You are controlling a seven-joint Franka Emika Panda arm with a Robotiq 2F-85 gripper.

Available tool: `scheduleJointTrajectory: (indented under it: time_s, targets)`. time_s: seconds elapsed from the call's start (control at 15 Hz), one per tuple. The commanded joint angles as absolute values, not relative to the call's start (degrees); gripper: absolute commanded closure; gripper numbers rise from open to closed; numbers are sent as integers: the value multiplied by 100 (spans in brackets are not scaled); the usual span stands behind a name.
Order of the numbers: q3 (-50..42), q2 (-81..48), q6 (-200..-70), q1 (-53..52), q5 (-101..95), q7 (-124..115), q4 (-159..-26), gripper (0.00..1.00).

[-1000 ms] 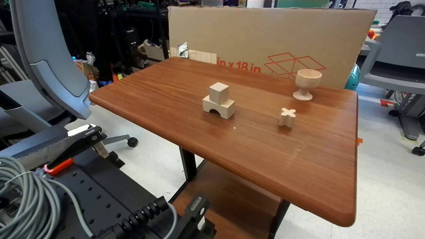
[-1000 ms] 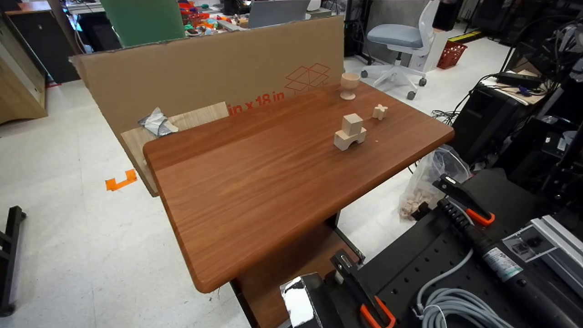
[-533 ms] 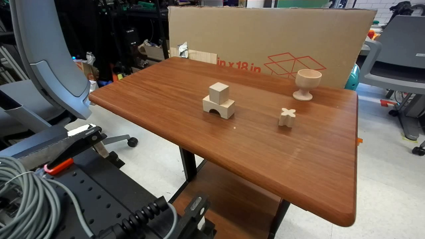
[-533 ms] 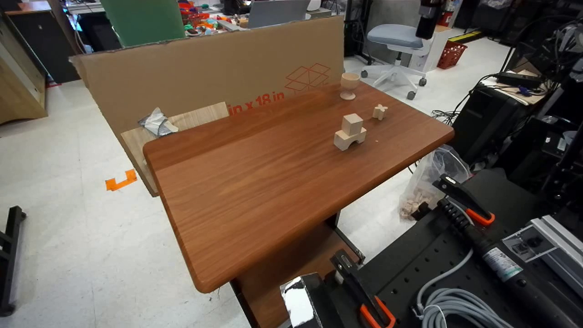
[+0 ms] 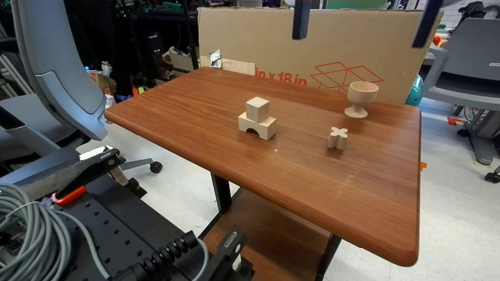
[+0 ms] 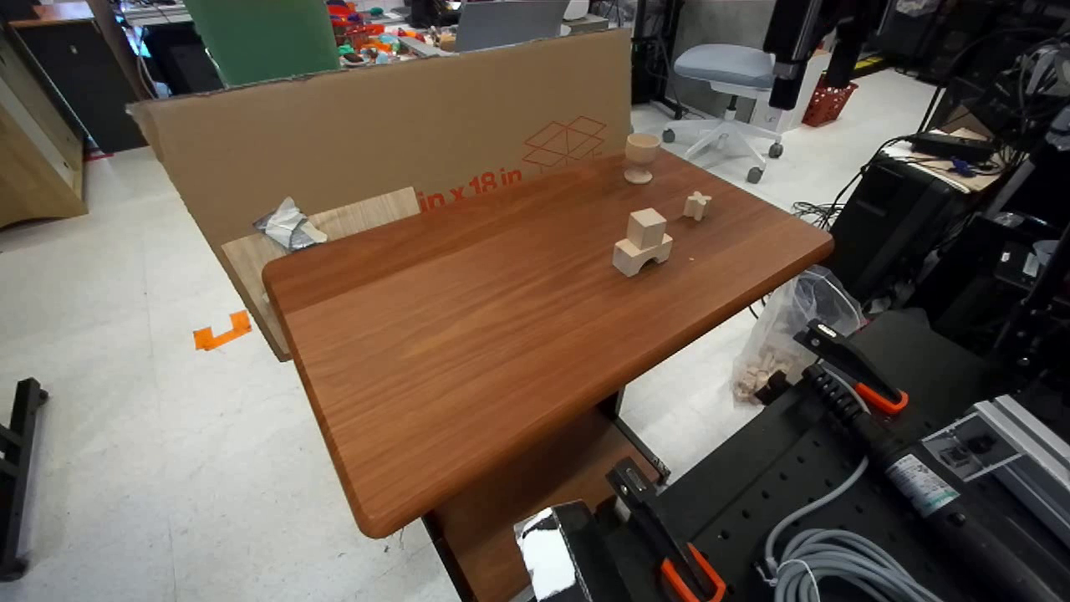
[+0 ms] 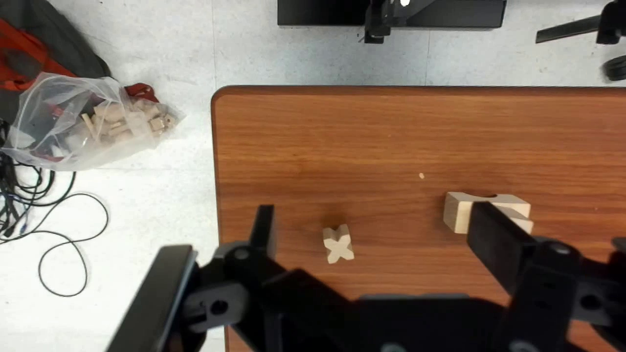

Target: Put the star block on the square block

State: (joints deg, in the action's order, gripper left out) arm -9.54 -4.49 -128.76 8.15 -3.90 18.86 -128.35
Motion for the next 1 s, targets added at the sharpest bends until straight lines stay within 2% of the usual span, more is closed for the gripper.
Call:
scheduleJointTrajectory:
  time_s: [0.0, 0.93]
  targets:
    - [-968, -1098, -13005, 1022, -313, 2208, -12423, 0]
    - [-614, -2907, -13307, 1122, -503, 2133, -11391, 0]
